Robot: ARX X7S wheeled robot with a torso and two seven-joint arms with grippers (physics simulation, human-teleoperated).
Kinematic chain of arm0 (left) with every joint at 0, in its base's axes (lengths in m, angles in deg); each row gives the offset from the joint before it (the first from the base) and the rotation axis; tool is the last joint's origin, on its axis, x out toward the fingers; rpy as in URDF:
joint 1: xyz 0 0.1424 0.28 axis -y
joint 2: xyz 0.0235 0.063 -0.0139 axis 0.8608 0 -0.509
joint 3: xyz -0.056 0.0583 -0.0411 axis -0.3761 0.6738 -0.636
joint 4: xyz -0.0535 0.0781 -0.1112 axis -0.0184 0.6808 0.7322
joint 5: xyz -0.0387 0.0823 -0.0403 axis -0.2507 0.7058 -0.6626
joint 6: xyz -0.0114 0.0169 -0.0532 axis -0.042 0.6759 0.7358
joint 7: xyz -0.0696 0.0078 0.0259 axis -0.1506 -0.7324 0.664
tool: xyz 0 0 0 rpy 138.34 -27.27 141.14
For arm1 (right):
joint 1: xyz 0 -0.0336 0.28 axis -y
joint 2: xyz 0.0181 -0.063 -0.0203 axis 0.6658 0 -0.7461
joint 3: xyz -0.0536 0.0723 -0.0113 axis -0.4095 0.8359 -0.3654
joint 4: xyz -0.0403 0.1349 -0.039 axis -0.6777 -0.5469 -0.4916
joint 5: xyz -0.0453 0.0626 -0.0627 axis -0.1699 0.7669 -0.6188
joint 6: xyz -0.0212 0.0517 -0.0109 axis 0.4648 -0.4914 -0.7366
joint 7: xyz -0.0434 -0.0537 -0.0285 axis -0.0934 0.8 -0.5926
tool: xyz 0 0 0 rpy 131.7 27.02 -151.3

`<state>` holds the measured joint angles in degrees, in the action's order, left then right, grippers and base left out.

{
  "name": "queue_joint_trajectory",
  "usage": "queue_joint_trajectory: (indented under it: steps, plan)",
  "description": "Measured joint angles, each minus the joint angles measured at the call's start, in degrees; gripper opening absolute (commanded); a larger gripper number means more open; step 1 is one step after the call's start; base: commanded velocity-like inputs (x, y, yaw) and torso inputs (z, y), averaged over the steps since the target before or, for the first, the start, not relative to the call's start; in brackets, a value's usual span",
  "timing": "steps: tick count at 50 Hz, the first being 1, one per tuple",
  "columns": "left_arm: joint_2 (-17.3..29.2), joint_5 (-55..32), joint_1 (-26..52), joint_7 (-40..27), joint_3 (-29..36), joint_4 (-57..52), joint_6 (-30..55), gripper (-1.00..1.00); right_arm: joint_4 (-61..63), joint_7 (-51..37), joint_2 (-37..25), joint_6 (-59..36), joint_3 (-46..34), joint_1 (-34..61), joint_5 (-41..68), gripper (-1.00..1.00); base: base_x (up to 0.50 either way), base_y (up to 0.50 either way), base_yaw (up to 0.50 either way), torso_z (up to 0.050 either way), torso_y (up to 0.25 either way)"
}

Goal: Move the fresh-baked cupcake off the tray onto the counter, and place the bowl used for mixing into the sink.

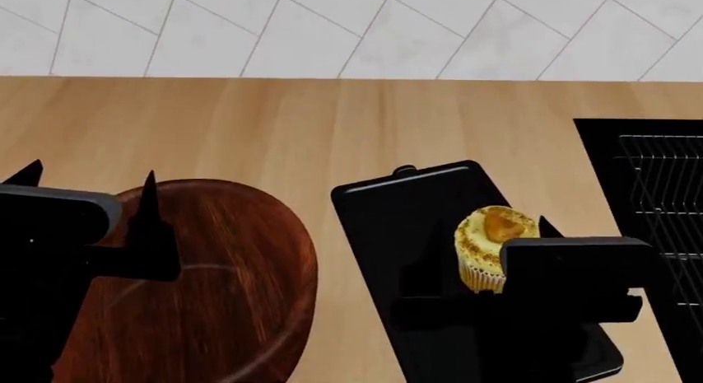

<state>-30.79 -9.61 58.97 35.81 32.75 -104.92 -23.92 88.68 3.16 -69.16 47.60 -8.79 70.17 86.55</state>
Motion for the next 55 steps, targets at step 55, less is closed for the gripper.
queue_joint_trajectory:
  steps: [55]
  plan:
    - [0.9,-1.82,0.32,-1.05,0.73,0.04,-0.01,1.0,-7.67,1.82,-5.46,-32.15,3.14,15.74,10.99,1.0,0.0,0.0,0.0,0.0,0.0]
